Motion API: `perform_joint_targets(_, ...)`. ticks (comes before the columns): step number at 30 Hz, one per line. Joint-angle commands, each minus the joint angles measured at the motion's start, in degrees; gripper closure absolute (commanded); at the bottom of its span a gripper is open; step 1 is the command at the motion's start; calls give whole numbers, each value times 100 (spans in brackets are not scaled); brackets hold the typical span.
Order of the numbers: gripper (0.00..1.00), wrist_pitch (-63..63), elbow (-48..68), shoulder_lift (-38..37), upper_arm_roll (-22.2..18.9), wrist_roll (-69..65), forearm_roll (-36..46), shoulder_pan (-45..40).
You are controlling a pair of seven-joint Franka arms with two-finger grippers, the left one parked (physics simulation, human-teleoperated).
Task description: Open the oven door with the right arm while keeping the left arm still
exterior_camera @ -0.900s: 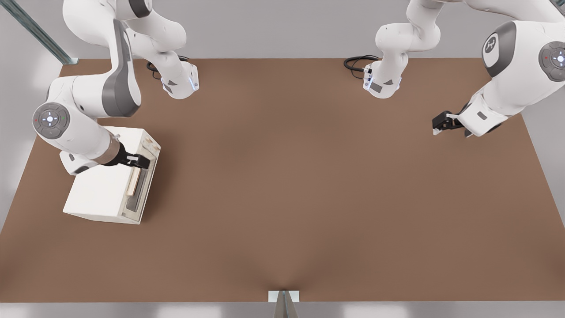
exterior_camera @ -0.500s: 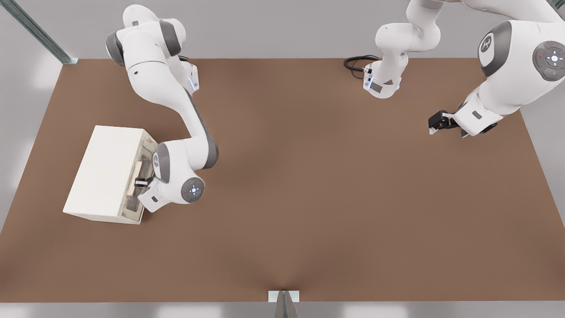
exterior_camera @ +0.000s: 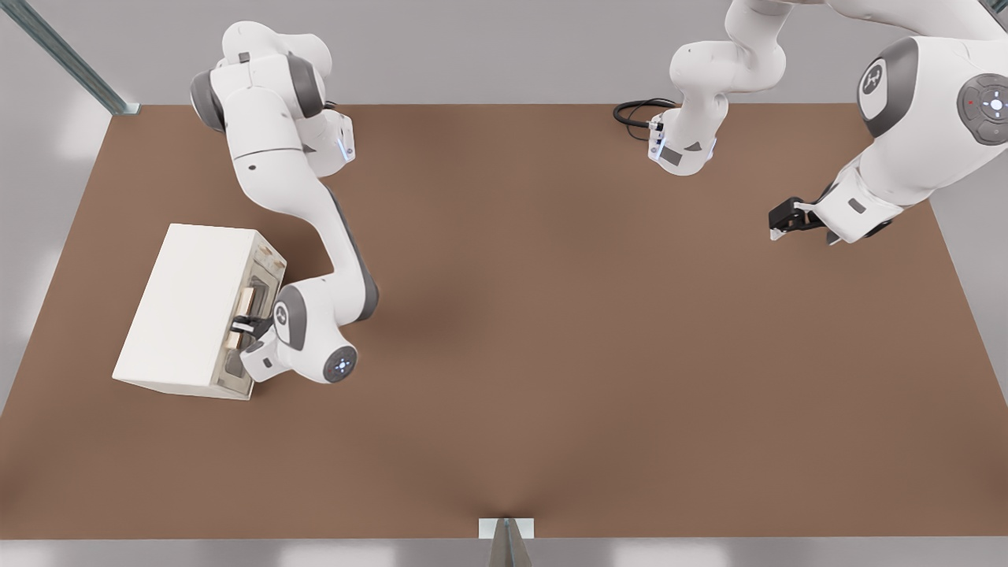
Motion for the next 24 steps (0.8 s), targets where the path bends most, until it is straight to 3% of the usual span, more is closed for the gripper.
perform_joint_targets(1,79,279,-23,-16,-5,757,3,-21)
perform_joint_targets(14,79,350,-691,-174,-76,739,-59,-73)
perform_joint_targets(24,79,358,-313,-174,-49,853,55,225)
